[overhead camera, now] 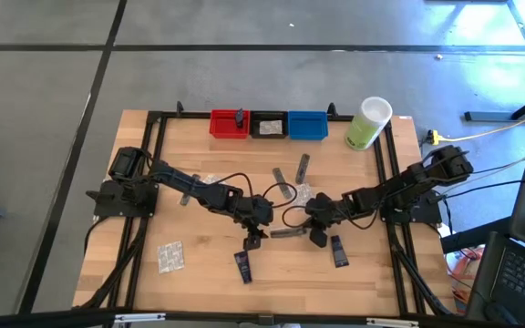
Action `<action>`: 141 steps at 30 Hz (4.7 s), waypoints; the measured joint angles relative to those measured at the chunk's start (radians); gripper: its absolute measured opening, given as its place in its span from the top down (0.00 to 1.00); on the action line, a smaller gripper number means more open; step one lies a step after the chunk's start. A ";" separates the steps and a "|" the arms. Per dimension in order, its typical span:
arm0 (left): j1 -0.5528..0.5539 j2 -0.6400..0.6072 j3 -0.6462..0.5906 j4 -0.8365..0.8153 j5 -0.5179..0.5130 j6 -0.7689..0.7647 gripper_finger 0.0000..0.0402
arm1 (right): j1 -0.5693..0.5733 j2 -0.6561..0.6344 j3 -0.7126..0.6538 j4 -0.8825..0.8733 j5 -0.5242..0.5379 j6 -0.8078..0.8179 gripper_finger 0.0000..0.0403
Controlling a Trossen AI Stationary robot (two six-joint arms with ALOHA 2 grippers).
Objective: Pick & Place Travel size toiletries
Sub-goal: Put the black comb into the blue bin, then put the blue shave cream into the red bin
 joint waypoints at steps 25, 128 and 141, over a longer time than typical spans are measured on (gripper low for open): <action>0.000 0.000 0.000 0.003 -0.006 0.000 0.49 | -0.163 -0.282 -0.001 -0.243 0.132 -0.158 1.00; 0.000 0.000 0.000 0.004 -0.007 0.000 0.49 | -1.138 0.105 0.662 -0.758 -0.060 -0.864 0.46; 0.000 0.000 0.000 0.004 -0.007 0.000 0.49 | -1.124 -0.004 0.662 -0.750 -0.126 -0.864 0.49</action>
